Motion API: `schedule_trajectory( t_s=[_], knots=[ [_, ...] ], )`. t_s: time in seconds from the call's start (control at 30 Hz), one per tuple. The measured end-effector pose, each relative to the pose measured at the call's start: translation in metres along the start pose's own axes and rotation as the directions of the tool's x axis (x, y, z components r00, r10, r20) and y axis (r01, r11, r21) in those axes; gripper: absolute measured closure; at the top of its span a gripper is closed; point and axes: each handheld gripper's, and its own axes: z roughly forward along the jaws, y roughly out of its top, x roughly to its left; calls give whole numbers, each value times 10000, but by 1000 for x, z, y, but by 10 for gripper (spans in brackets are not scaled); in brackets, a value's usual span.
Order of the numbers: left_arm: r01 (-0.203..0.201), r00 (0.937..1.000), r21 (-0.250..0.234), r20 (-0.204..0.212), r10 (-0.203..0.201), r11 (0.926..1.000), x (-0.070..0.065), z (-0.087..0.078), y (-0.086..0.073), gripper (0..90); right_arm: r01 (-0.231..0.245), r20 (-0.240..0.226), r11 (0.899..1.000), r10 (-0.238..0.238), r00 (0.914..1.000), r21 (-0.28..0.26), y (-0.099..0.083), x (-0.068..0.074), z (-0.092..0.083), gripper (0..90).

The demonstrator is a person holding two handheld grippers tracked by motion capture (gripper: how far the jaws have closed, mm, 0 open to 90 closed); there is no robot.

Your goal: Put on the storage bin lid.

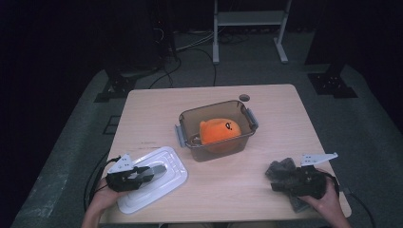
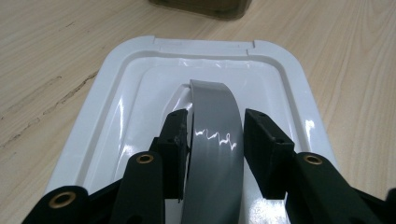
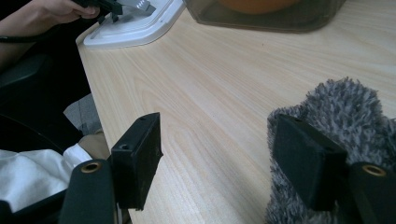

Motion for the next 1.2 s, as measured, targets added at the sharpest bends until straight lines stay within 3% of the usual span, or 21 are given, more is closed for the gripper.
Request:
schedule_trajectory(
  t_s=[1.2],
  knots=[
    [-78, 10000, 175, -8, 78, 9998, -2, -4, 2, 666, 55, 14, 10000, -55, 10000, 25, 0, 1, 0, 315]
  ],
)
